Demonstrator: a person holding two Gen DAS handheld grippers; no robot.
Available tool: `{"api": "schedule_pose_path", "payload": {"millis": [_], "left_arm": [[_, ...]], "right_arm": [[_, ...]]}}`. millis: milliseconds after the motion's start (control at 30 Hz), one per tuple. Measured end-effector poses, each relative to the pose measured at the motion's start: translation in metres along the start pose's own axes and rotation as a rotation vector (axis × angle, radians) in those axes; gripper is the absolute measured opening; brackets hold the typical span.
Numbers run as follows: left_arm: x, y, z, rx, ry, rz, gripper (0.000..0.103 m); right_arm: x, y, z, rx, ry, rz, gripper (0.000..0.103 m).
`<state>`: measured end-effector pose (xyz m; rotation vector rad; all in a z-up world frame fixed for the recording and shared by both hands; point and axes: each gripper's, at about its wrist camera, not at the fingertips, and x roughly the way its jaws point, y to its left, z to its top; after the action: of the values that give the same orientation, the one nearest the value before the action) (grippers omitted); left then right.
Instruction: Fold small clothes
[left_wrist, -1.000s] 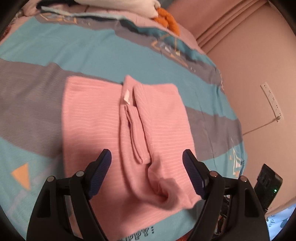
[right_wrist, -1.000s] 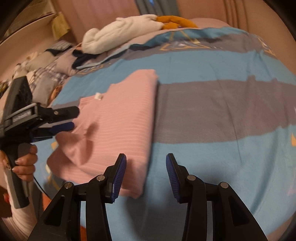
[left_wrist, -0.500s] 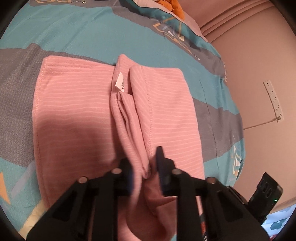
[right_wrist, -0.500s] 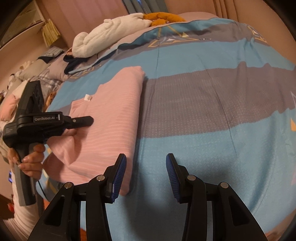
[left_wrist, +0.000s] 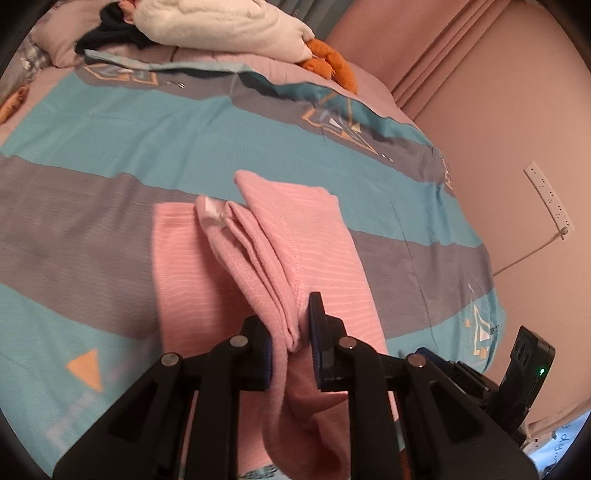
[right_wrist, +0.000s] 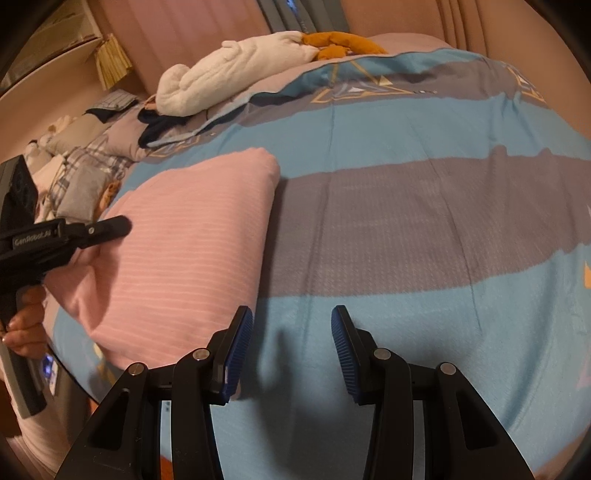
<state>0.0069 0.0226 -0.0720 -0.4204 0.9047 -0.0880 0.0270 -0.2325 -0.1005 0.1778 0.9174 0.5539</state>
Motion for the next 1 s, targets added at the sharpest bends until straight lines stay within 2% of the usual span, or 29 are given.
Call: {"api": "schedule_pose_path", "payload": {"millis": [233, 367, 467, 667, 733, 833, 1000], "left_arm": [[-0.011, 0.026, -0.014, -0.04, -0.011, 0.042, 0.016], [0.007, 0.04, -0.021, -0.061, 0.04, 0.086, 0.018], [0.02, 0.048, -0.027, -0.08, 0.075, 0.123, 0.024], [-0.002, 0.047, -0.034, -0.082, 0.048, 0.093, 0.027], [-0.011, 0.047, -0.04, -0.08, 0.045, 0.069, 0.036], [-0.015, 0.045, -0.051, -0.077, 0.072, 0.045, 0.039], [-0.009, 0.048, -0.071, -0.082, 0.105, 0.066, 0.041]], "right_arm": [[0.003, 0.019, 0.004, -0.057, 0.003, 0.039, 0.044], [0.009, 0.027, 0.006, -0.078, 0.017, 0.056, 0.043], [0.016, 0.033, 0.005, -0.09, 0.035, 0.061, 0.044], [0.021, 0.039, 0.003, -0.11, 0.061, 0.071, 0.044], [0.021, 0.04, 0.003, -0.113, 0.063, 0.07, 0.044], [0.022, 0.041, 0.003, -0.114, 0.067, 0.072, 0.044], [0.027, 0.043, -0.001, -0.121, 0.086, 0.067, 0.044]]}}
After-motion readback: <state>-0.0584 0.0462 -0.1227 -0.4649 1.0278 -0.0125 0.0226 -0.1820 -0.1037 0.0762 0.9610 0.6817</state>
